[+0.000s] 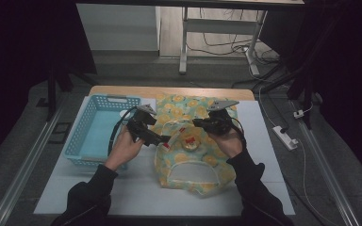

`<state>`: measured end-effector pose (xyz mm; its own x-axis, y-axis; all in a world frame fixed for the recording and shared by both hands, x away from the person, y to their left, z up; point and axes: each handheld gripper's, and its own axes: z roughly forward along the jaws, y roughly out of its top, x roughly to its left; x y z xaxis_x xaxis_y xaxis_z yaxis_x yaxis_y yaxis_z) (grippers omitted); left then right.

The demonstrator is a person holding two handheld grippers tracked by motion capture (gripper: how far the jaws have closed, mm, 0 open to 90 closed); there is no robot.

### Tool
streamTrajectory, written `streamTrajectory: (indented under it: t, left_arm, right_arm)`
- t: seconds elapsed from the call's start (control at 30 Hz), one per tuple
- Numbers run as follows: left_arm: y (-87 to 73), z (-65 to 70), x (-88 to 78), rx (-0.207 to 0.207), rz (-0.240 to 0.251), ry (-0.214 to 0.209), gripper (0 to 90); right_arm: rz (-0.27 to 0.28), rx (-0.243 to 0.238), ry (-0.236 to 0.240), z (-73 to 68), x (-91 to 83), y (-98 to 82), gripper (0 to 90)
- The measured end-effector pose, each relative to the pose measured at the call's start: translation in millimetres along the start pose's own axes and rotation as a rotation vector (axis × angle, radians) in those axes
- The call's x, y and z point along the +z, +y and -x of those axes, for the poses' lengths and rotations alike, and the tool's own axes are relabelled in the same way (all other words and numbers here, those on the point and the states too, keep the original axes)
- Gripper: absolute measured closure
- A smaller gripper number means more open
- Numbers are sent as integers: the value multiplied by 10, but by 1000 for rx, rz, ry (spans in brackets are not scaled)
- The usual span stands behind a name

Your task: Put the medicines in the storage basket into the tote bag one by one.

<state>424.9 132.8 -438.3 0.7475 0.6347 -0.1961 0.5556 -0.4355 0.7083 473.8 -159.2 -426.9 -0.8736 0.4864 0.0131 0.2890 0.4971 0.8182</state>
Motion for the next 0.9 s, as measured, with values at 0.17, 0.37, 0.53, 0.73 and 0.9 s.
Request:
streamTrajectory:
  t: [0.17,0.37,0.53,0.73,0.9]
  left_arm:
    - [-85,-131,-86,-25,-3,16,0]
    - [-158,-305,-214,-39,19,79,0]
    - [-208,-426,-309,-75,29,126,0]
    - [-284,-579,-394,-99,26,190,0]
    - [-335,-716,-439,-125,35,224,0]
  right_arm:
    - [0,0,0,1,1,-1,900]
    - [0,2,-1,3,5,-3,900]
    - [1,4,-1,11,5,-7,900]
    - [1,3,-3,13,4,-8,900]
    - [0,3,-4,13,8,-10,900]
